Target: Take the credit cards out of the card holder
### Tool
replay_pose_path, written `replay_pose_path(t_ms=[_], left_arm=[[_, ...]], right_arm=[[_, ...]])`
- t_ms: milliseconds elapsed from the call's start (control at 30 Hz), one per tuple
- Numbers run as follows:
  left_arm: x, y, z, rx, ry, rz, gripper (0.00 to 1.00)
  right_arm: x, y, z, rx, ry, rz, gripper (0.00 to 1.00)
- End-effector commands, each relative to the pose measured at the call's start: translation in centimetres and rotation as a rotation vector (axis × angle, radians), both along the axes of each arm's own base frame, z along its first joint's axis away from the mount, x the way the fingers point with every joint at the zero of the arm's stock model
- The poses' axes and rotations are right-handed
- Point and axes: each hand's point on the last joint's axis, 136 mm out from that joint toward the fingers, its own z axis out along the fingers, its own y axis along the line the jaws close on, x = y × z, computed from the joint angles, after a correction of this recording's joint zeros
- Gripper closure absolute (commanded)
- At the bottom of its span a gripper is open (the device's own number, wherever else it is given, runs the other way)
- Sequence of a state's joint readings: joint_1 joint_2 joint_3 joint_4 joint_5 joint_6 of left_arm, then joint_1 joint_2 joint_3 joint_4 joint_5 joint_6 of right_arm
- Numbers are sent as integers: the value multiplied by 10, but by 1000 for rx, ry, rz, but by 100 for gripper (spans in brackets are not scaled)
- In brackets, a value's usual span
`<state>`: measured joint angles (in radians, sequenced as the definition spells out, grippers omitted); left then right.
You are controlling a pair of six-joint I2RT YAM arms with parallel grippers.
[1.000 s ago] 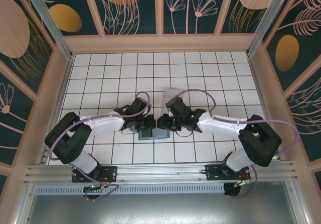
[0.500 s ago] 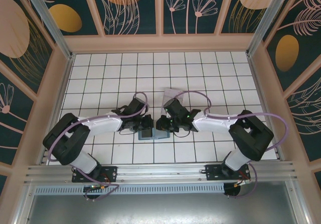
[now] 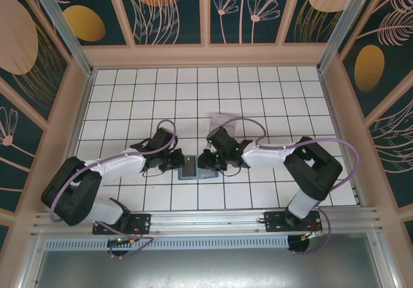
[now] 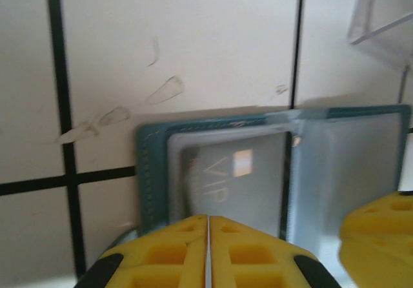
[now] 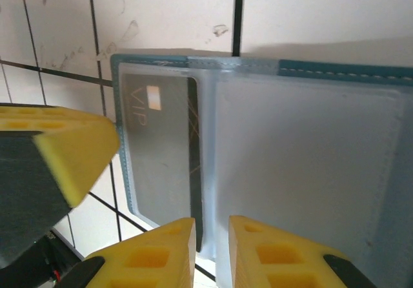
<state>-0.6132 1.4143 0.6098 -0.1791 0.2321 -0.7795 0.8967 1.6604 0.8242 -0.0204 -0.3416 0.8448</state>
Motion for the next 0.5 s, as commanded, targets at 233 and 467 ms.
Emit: replay_pose_path(t_ms=[233, 467], left_arm=[[-14, 8, -14, 22, 43, -14, 88], [-17, 11, -21, 40, 65, -20, 88]], right_arm=[[6, 25, 4, 53, -4, 44, 78], [8, 27, -7, 38, 9, 50, 78]])
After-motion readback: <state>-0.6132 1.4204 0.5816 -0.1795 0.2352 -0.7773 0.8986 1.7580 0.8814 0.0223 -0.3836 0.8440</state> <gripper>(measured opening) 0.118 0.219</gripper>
